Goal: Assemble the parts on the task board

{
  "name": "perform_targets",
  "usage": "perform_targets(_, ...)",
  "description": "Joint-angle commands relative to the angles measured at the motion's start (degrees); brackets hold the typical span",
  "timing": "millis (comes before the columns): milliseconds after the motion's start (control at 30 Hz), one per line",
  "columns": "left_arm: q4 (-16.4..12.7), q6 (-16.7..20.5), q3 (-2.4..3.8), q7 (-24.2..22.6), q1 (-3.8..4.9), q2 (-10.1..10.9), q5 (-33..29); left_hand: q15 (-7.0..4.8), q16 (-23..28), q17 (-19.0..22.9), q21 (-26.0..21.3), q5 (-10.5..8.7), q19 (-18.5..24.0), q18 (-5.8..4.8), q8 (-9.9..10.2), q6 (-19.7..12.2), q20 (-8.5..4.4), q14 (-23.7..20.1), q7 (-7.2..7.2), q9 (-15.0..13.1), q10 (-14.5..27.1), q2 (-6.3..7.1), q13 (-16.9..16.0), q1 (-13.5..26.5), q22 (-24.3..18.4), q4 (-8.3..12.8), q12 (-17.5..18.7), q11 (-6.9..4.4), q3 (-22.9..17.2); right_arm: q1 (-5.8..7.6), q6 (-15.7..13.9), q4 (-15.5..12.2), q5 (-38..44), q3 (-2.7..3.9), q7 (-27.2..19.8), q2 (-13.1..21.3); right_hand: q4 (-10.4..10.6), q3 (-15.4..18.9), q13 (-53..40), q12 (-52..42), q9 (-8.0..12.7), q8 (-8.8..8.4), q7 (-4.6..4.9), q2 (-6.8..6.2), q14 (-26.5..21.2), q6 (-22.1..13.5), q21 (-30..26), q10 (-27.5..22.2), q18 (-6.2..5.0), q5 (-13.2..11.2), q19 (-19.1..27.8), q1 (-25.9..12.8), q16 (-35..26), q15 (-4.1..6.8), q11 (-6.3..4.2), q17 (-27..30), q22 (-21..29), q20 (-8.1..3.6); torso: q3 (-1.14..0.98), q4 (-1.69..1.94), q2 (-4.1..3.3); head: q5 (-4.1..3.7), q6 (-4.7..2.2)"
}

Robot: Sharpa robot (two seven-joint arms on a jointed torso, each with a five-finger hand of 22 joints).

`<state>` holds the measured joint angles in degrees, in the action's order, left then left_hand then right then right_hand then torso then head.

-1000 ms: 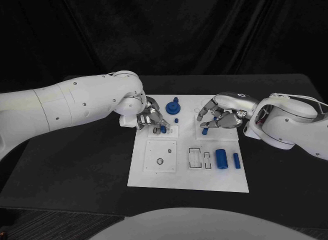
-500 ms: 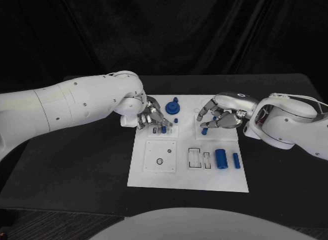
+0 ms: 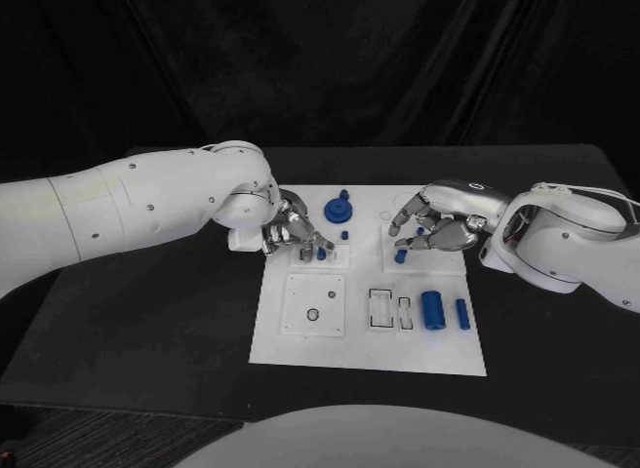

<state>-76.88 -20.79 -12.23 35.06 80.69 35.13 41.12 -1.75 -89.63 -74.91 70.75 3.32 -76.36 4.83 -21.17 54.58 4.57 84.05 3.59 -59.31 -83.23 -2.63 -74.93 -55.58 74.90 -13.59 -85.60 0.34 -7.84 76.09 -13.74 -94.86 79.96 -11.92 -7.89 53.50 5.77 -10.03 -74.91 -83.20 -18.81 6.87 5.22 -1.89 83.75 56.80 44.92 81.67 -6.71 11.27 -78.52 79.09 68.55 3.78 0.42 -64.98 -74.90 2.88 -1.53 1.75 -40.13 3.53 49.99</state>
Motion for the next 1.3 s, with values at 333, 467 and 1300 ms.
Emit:
perform_targets(333, -4.55, 4.97, 0.15, -0.81, 6.23, 5.41, 5.89, -1.29, -0.37, -15.09, 3.74, 0.04, -3.35, -0.91, -0.36, 1.73, -0.98, 5.95, -0.9, -1.19, -5.05, 0.28, -13.41, -3.51, 9.99, 1.7, -3.24, -1.02, 1.21, 0.25, -2.44, -0.16, 0.23, 0.04, 0.14, 0.45, 0.77, 0.19, -2.71, 0.21, -0.18, 0.49, 0.13, 0.09, 0.12, 0.48, -0.23, -0.15, -0.58, -0.15, 0.21, -0.85, -0.21, -0.53, 0.17, 0.01, -5.03, 0.07, 0.02, 0.03, -0.02, 0.08, 0.01)
perform_targets(467, -2.43, 4.56, 0.14, -1.36, 6.85, 4.71, 7.44, -1.38, -0.37, -15.09, 3.73, 0.11, -3.38, -0.9, -0.33, 1.64, -1.09, 5.95, -0.95, -1.41, -4.98, 0.25, -13.33, -4.07, 9.97, 2.01, -3.19, -1.1, 1.23, 0.23, -1.73, 0.05, 0.23, 0.04, -0.03, 0.14, 0.8, 0.19, -2.72, 0.21, -0.21, 0.53, 0.12, 0.1, 0.13, 0.55, -0.06, -0.14, -0.55, -0.15, 0.16, -0.88, -0.17, -0.55, 0.19, -0.03, -5.07, 0.09, -0.07, 0.01, -0.05, 0.21, 0.01)
perform_targets(1300, 11.2, 5.88, 0.12, -7.2, 4.48, -2.3, 11.71, -0.27, -0.37, -15.09, 2.12, 0.39, -2.13, -0.63, 6.52, -1.16, -0.31, 5.95, 0.82, 3.09, -2.98, -0.52, -11.55, -5.55, 9.48, 1.75, -1.86, 0.33, 2.21, 0.01, 0.21, 0.13, 0.23, 0.04, 0.1, -0.14, 1.0, 0.21, -2.71, 0.19, -0.28, 0.6, 0.14, 0.21, 0.18, 0.71, -0.05, -0.13, -0.54, -0.15, 0.11, -1.07, -0.11, -0.6, 0.26, -0.08, -5.08, 0.14, 0.5, -0.03, -0.54, 0.51, 0.01)
